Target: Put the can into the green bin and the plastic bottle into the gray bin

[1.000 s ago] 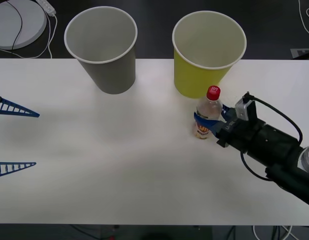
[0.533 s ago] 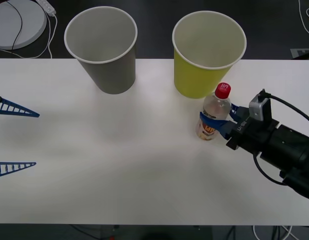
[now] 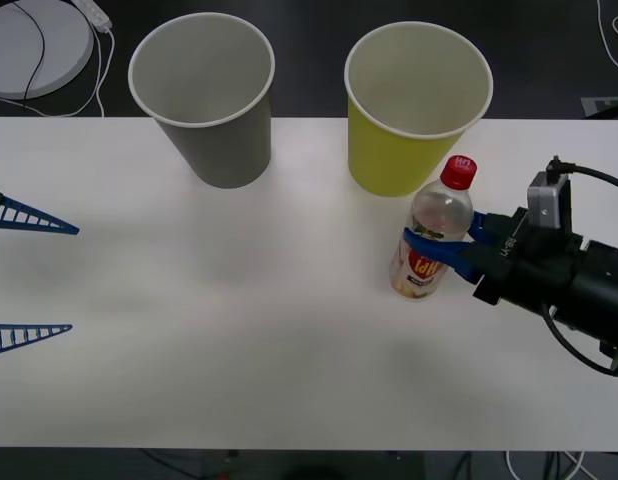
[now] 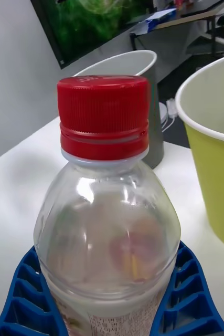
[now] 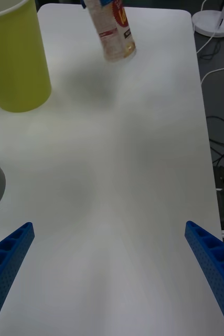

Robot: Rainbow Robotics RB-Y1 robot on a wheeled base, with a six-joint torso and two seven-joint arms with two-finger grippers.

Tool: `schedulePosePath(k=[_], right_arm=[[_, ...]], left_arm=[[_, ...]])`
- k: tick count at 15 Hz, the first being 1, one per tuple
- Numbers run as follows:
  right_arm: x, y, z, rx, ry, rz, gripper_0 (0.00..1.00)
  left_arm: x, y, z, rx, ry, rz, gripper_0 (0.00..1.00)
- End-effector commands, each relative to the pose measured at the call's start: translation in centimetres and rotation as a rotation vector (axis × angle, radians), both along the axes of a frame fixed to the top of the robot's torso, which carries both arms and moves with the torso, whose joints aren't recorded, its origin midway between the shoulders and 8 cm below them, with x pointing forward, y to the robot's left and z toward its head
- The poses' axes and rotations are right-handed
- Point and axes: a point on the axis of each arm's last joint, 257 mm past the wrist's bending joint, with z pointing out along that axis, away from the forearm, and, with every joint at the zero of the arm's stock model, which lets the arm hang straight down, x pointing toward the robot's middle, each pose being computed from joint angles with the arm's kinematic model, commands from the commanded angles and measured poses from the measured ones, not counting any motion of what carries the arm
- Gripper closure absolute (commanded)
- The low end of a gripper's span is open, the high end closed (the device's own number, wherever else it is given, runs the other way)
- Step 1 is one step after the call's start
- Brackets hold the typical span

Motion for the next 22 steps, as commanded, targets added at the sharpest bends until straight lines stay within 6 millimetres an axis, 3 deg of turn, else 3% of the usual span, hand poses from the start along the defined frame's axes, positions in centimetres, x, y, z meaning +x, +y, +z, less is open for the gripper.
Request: schedulePosePath(k=[1, 15, 22], right_arm=[[-1.2, 0.2, 1.2, -0.003, 0.066, 0.049, 1.00], [-4.6, 4.2, 9.6, -0.098, 0.089, 0.079, 1.00], [-2.8, 4.7, 12.5, -0.220, 0.019, 0.131, 1.00]], left_arm=[[0.0, 0.0, 0.0, 0.000, 0.000, 0.000, 0.00], [0.0, 0.0, 0.0, 0.000, 0.000, 0.000, 0.00], [0.0, 0.0, 0.0, 0.000, 0.000, 0.000, 0.00]])
